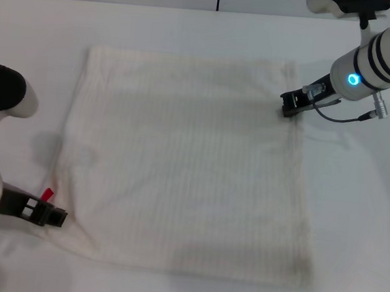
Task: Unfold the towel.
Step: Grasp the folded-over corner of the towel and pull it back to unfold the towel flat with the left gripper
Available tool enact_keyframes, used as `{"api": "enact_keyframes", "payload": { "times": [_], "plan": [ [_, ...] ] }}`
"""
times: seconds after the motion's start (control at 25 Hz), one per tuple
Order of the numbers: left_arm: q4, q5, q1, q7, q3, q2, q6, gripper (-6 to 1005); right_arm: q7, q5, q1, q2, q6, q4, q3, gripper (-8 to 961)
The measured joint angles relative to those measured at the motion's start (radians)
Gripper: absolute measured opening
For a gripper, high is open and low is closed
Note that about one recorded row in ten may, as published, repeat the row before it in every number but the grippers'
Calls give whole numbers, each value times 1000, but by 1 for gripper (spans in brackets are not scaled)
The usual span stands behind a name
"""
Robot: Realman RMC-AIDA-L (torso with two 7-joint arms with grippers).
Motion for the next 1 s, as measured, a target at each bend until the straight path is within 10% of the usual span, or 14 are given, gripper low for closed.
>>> {"api": "enact_keyframes", "payload": {
  "times": [0.56, 1.0],
  "plan": [
    [-36, 2, 16, -43, -20, 32, -73, 802, -1, 0, -2, 0, 0, -2, 0, 64],
    [-153, 1, 15, 43, 1, 3, -53, 802, -2, 0, -37, 7, -11, -87, -3, 82]
  ]
}}
